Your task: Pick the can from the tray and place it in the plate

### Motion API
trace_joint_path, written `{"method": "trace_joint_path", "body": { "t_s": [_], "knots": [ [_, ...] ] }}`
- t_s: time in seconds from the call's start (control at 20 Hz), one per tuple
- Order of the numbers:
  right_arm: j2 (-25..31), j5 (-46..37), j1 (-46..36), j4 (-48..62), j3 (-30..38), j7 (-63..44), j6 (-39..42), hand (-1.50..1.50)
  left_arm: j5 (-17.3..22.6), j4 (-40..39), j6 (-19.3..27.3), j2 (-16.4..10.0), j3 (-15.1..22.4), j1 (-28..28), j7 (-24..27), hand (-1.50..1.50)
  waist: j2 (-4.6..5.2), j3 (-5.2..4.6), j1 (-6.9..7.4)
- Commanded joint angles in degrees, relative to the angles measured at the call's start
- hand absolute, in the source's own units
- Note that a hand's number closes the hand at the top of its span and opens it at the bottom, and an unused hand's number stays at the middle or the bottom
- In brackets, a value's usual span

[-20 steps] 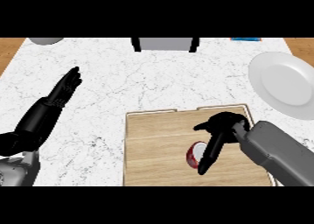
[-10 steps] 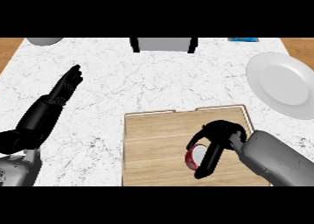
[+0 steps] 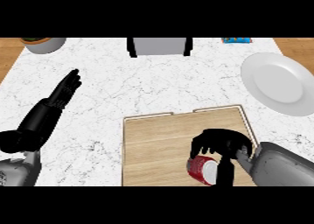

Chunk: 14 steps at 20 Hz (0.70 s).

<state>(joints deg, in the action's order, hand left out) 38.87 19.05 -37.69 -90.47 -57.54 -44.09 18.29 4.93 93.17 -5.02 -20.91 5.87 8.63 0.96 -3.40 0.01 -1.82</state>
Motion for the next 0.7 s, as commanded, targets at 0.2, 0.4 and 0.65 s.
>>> {"method": "trace_joint_path", "body": {
  "t_s": [0.2,0.4,0.65],
  "knots": [
    [11.3,-24.8,-4.6,-17.1,-1.8,17.8,-4.8,1.50,0.3,-1.5,0.7,-0.5,-1.8,-2.0,-0.1,0.00,-0.74,1.01,-4.14],
    [18.7,-32.2,-1.7,-23.8,0.3,25.7,-12.3,1.50,0.3,-0.5,1.6,-0.4,-2.4,-3.7,0.3,0.00,-0.17,1.07,-5.74],
    [28.6,-36.5,5.9,-28.6,4.0,36.3,-23.2,1.50,0.1,-0.2,2.2,-0.5,-3.6,-4.8,1.8,0.00,1.01,0.93,-7.57]
  ]
}}
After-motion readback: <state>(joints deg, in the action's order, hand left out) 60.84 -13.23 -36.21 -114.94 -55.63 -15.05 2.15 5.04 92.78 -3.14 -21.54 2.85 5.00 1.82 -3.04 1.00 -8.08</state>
